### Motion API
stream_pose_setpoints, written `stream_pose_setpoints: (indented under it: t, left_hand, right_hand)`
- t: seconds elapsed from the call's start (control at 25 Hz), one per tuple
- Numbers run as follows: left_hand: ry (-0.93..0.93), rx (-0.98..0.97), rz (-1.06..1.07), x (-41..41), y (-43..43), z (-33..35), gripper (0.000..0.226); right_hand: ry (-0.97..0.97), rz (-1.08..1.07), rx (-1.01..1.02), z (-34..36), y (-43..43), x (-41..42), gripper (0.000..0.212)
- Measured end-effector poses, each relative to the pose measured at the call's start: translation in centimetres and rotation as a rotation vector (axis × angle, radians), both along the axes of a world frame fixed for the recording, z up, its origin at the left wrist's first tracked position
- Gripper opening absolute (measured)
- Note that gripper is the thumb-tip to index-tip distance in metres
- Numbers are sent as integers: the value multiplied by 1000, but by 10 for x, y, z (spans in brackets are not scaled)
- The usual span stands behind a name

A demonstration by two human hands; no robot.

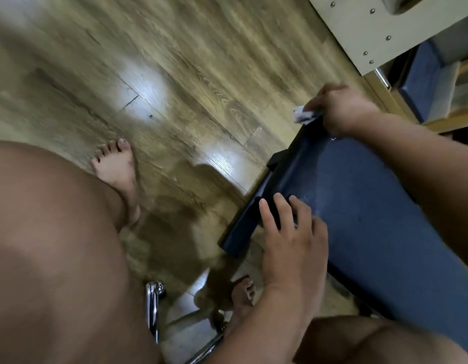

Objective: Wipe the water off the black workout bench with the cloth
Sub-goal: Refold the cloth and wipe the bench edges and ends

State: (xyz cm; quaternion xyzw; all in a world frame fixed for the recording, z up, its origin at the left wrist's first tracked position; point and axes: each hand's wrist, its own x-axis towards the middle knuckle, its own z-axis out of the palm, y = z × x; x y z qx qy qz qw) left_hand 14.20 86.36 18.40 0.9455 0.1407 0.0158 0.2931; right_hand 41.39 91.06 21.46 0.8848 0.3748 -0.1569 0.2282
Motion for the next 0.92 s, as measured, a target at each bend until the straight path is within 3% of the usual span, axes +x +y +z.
stream_pose_setpoints:
  t: [0.08,0.2,0.28,0.4,0.52,0.76,0.88,0.92]
  left_hand:
    - [90,64,-102,2,22,0,46]
    - [115,17,-84,17,23,4,42]
    - [127,34,-103,23,24,11,43]
    - [115,67,-154,33,24,10,66]
    - [272,170,-292,46,17,11,91]
    - [545,468,-277,69,-7,18,102]
    - [621,545,-256,74,-17,23,104]
    - [645,544,-234,78,-17,25,105]
  right_hand:
    - [86,132,8,-10,-9,-39,43]
    - [351,366,209,-6,-53,-99,42]
    - [304,373,226,2,-66,-73,49]
    - [56,12,283,-5,-62,3,56]
    - [126,-250,333,-18,-53,51,52]
    - [380,-326,30,1,-165,88,40]
    - [401,-397,-193,10,-264,75,32]
    - [396,-464,-185,15,-286,66,36]
